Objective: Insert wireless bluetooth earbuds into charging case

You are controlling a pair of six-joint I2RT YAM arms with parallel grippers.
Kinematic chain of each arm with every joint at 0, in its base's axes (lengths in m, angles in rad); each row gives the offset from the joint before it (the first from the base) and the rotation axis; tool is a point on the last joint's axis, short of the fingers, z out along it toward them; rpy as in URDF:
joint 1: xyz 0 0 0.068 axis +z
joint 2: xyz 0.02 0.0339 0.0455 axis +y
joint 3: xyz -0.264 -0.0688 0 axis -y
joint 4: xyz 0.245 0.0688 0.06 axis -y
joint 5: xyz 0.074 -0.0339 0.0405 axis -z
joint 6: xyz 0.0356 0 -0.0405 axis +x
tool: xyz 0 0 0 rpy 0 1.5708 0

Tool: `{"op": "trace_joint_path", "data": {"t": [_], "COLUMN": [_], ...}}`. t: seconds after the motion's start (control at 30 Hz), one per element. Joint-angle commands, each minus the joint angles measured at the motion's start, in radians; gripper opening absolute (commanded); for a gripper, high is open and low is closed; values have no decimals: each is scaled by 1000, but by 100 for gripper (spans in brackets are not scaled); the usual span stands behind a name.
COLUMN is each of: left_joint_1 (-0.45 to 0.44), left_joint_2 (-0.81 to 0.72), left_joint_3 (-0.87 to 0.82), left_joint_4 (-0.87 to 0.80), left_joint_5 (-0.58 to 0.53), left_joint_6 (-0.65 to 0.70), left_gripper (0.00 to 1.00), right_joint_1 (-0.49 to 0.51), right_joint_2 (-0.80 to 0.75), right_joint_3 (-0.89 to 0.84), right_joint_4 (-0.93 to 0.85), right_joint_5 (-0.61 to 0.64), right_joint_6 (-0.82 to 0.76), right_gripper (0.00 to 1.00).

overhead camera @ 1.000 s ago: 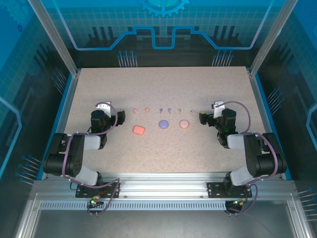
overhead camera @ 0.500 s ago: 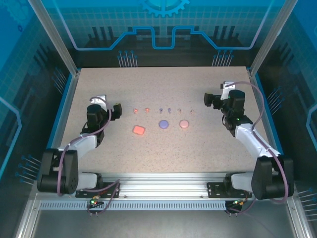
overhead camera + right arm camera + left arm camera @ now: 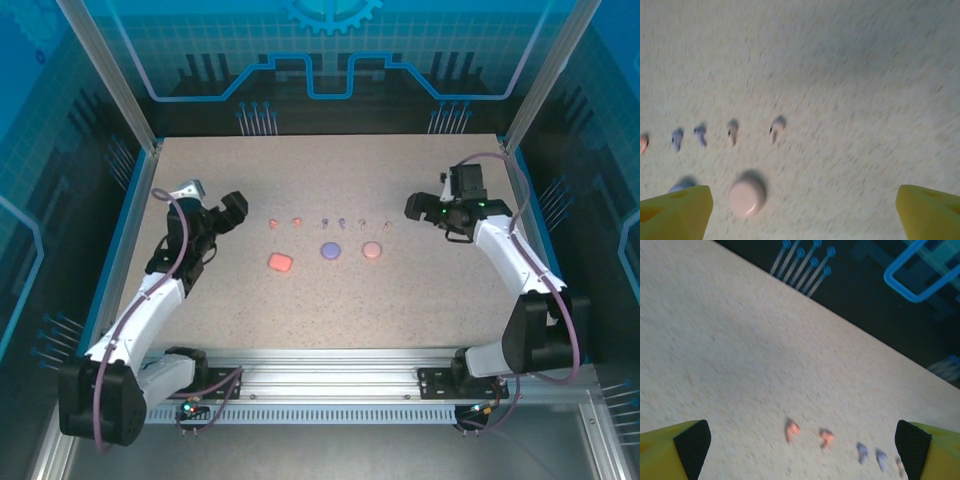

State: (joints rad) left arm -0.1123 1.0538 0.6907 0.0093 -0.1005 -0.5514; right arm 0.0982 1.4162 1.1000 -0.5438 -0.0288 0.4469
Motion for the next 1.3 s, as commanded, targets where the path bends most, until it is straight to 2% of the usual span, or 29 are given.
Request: {"op": "trace_joint_path", "data": {"t": [0.0, 0.1, 0.2, 0.33, 0.5, 0.83, 1.27], "left_joint_1": [-72, -130, -153, -169, -188, -201, -211], "left_joint_2": [-17, -7, 18, 58, 106, 158, 173], "left_joint_3": [30, 27, 26, 29, 37, 52, 72], "left_joint_4": [-139, -167, -183, -176, -144, -102, -100], "left_joint_5": [23, 2, 1, 2, 8, 29, 38], "left_joint_6": [-97, -113, -123, -133, -137, -122, -117], "left_gripper": [99, 99, 99, 99, 99, 99, 99], "right_joint_1": [92, 190, 263, 318, 355, 374, 385], "right_joint_2": [33, 73, 131, 229, 344, 588, 663], "right_joint_3": [51, 70, 86, 131, 201, 436, 453], "right_joint_4": [-175, -223, -245, -285, -314, -422, -429], "right_joint_5": [-18, 54, 122, 157, 166, 167, 175], "right_joint_6": [125, 275, 429, 605, 735, 769, 782], "right_gripper": [93, 93, 94, 94, 95, 94, 81]}}
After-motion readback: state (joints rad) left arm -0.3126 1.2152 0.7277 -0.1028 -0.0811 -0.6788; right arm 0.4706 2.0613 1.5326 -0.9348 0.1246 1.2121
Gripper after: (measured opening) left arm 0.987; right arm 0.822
